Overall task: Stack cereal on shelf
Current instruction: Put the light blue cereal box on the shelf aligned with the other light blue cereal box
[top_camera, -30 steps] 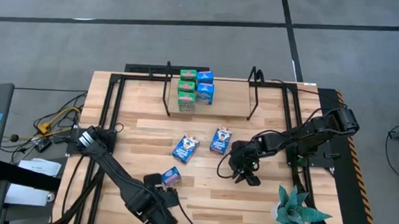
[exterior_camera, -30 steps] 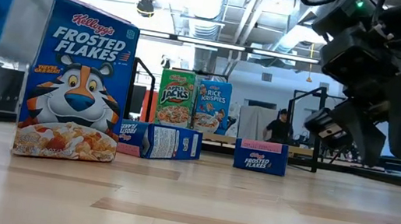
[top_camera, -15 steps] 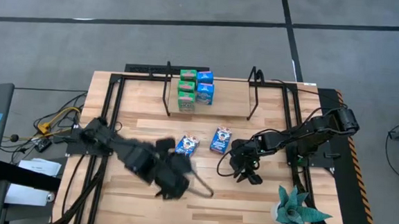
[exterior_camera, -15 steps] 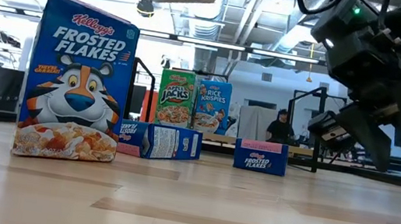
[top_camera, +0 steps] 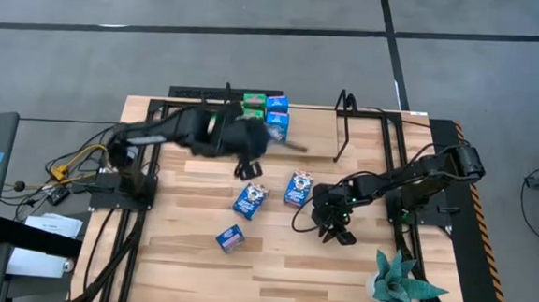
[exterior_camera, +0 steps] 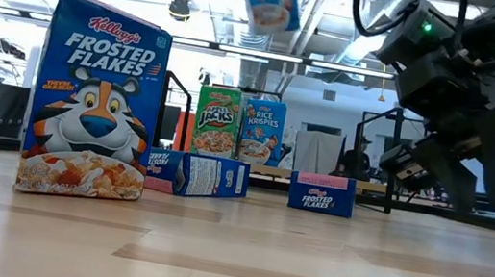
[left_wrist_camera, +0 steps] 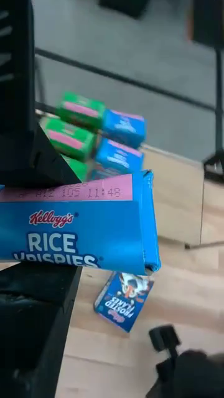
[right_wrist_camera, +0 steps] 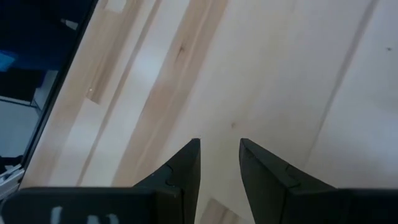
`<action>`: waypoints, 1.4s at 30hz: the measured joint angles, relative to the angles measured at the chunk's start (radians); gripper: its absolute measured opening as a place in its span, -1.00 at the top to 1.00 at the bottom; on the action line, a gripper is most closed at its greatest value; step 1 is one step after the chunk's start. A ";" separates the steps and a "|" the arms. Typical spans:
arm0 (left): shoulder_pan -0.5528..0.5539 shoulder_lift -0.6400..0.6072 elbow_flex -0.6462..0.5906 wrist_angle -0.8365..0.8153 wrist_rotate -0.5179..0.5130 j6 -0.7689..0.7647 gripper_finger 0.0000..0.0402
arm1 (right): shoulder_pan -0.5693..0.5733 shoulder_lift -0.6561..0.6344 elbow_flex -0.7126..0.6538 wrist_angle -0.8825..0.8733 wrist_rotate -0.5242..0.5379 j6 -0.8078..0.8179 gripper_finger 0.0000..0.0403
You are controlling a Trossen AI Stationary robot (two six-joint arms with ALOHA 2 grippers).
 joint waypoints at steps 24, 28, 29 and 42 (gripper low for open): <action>0.238 0.330 -0.001 0.085 0.249 0.419 0.33 | -0.050 0.000 0.000 -0.008 0.008 0.026 0.33; 0.261 0.371 -0.001 0.088 0.254 0.418 0.33 | -0.051 0.000 0.000 -0.010 0.008 0.026 0.33; 0.265 0.380 -0.001 0.093 0.250 0.414 0.33 | -0.051 0.000 0.000 -0.011 0.008 0.026 0.33; 0.283 0.386 -0.001 0.066 0.236 0.404 0.33 | -0.051 0.000 0.000 -0.025 0.010 0.022 0.33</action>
